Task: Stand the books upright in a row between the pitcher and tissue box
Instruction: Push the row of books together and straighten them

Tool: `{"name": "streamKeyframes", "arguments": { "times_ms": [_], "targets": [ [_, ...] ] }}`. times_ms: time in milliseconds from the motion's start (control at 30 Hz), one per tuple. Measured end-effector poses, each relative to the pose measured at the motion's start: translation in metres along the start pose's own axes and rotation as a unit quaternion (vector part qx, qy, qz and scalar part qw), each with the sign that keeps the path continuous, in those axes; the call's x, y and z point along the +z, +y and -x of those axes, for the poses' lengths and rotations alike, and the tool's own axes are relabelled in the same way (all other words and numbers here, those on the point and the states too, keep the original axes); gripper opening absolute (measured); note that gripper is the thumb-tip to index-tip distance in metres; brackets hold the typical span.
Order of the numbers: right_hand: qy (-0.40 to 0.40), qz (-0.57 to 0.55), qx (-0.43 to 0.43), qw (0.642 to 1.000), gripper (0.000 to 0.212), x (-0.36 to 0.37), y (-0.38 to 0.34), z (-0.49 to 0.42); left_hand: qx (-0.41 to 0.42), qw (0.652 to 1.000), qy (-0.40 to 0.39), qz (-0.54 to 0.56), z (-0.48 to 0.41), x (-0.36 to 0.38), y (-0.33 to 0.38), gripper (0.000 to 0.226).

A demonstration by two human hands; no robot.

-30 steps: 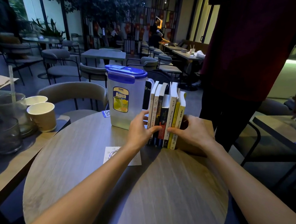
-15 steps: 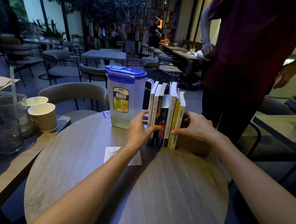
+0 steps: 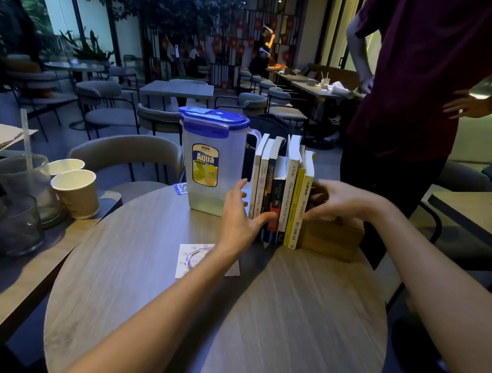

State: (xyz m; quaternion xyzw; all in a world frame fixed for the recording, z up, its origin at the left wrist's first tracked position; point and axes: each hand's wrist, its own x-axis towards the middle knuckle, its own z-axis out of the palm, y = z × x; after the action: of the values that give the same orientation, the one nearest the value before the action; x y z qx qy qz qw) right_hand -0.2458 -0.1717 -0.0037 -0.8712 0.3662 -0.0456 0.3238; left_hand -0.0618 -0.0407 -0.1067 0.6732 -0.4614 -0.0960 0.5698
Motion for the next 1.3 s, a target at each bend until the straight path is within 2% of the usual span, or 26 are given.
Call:
{"name": "streamKeyframes", "arguments": {
  "times_ms": [33, 100, 167, 233, 267, 333, 367, 533, 667, 867, 1033, 1300],
  "targets": [
    [0.005, -0.027, 0.002, 1.0, 0.061, -0.007, 0.003, -0.002, -0.004, 1.0, 0.011, 0.003, 0.005, 0.003, 0.003, 0.104],
    [0.073, -0.098, 0.012, 0.992, 0.059, -0.014, 0.007, -0.01, -0.005, 0.999, 0.04, 0.008, 0.016, 0.009, 0.012, 0.117],
    [0.138, -0.202, 0.018, 0.969, 0.051, -0.012, 0.006, -0.022, 0.004, 0.997, 0.081, 0.015, 0.023, 0.017, 0.023, 0.123],
    [0.18, -0.309, 0.021, 0.934, 0.026, -0.004, 0.0, -0.036, 0.011, 0.994, 0.111, 0.025, 0.028, 0.027, 0.033, 0.125],
    [0.188, -0.357, 0.023, 0.915, 0.024, 0.0, -0.006, -0.041, 0.009, 0.993, 0.117, 0.034, 0.029, 0.033, 0.037, 0.126],
    [0.195, -0.41, 0.033, 0.891, 0.048, 0.007, -0.016, -0.049, -0.003, 0.992, 0.119, 0.048, 0.03, 0.045, 0.046, 0.129],
    [0.203, -0.419, 0.035, 0.884, 0.058, 0.009, -0.019, -0.054, -0.009, 0.992, 0.12, 0.047, 0.03, 0.05, 0.05, 0.129],
    [0.196, -0.443, 0.052, 0.873, 0.071, 0.016, -0.018, -0.072, -0.022, 0.99, 0.135, 0.021, 0.025, 0.064, 0.055, 0.127],
    [0.22, -0.444, 0.056, 0.867, 0.061, 0.02, -0.019, -0.072, -0.033, 0.988, 0.145, 0.046, 0.023, 0.06, 0.049, 0.118],
    [0.237, -0.442, 0.053, 0.863, 0.049, 0.018, -0.019, -0.076, -0.034, 0.988, 0.141, 0.047, 0.015, 0.057, 0.046, 0.118],
    [0.239, -0.43, 0.053, 0.869, 0.052, 0.018, -0.016, -0.08, -0.025, 0.987, 0.154, 0.023, 0.009, 0.054, 0.043, 0.113],
    [0.239, -0.415, 0.03, 0.877, 0.059, 0.017, -0.013, -0.087, -0.02, 0.995, 0.096, -0.028, -0.004, 0.038, 0.04, 0.12]
  ]
}}
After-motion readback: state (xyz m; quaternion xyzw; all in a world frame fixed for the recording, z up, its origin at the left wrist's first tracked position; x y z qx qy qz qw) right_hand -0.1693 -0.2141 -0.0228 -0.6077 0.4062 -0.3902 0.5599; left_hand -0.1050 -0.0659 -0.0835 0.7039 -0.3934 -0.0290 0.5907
